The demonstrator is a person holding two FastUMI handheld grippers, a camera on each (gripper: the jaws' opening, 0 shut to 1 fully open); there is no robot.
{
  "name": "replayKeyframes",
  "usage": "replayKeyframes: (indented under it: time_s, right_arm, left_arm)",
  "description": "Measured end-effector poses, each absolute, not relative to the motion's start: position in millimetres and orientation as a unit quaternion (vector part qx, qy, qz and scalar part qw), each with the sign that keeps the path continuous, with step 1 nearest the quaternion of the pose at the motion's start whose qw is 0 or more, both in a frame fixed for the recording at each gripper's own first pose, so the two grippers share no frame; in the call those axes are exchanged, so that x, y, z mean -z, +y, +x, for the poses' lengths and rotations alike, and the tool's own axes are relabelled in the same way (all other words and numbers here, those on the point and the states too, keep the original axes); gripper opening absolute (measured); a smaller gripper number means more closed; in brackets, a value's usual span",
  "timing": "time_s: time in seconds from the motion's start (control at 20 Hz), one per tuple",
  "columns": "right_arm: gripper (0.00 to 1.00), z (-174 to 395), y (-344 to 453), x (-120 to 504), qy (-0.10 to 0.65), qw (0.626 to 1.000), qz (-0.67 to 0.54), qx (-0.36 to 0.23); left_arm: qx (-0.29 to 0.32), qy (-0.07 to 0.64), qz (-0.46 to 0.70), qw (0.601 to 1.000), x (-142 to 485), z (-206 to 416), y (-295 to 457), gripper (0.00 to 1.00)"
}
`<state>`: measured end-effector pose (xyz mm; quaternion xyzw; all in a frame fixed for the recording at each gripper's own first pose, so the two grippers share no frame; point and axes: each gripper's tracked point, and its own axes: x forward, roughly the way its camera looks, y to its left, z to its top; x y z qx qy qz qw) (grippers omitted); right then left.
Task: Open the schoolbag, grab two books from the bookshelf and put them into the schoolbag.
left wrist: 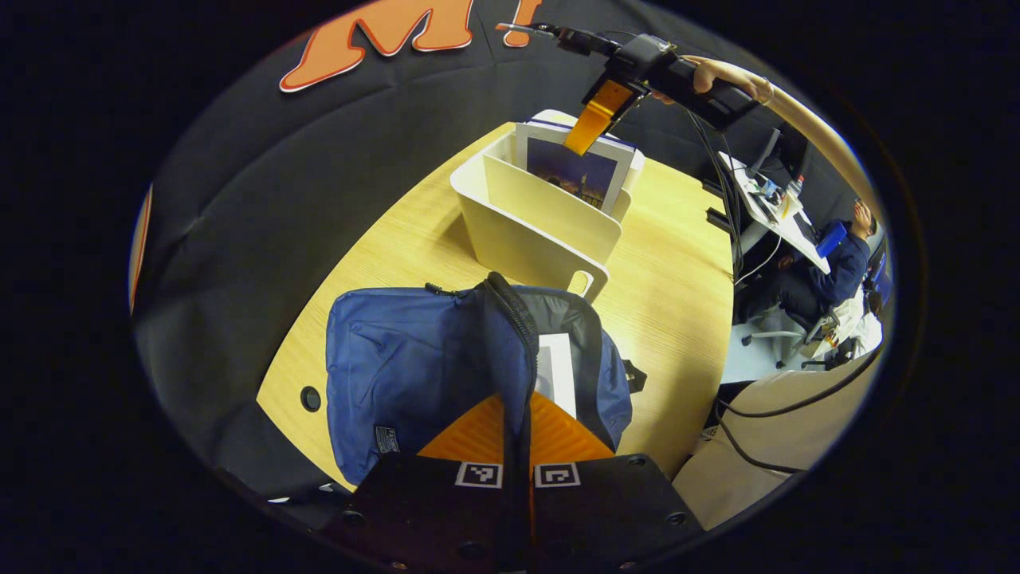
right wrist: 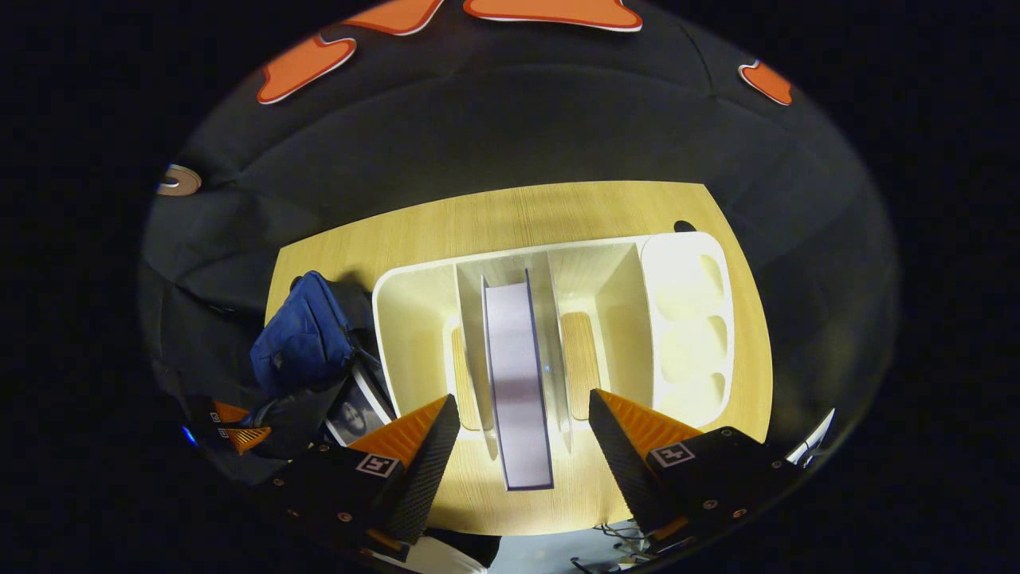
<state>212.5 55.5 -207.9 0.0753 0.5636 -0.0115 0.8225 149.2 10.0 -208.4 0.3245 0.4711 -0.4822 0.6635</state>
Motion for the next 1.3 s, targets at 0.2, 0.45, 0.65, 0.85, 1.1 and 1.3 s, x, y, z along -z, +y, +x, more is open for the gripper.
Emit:
replayKeyframes:
  time_s: [0.2,0.45,0.65,0.85,1.1,1.3]
  right_arm:
    - [0.54,212.9,51.5,221.7,0.58,0.813,0.037,0.011]
    - [0.3,211.3,60.5,214.8,0.573,0.819,0.035,0.005]
    - [0.3,212.4,59.7,192.8,0.553,0.832,0.05,0.002]
    - [0.3,203.5,51.8,154.0,0.521,0.851,0.059,0.004]
    - [0.29,181.0,39.2,86.6,0.462,0.884,0.068,0.013]
    - [0.29,153.6,46.2,40.9,0.415,0.904,0.104,0.002]
  left_arm:
    - [0.479,0.473,0.323,0.665,208.6,149.2,11.8,0.01]
    - [0.479,0.475,0.322,0.664,210.5,148.3,10.6,0.01]
    - [0.479,0.475,0.321,0.665,211.9,147.7,9.8,0.01]
    - [0.479,0.471,0.324,0.666,210.4,148.7,9.5,0.01]
    - [0.482,0.469,0.325,0.665,210.5,146.8,7.3,0.01]
    - [0.48,0.471,0.321,0.667,213.7,149.9,7.0,0.01]
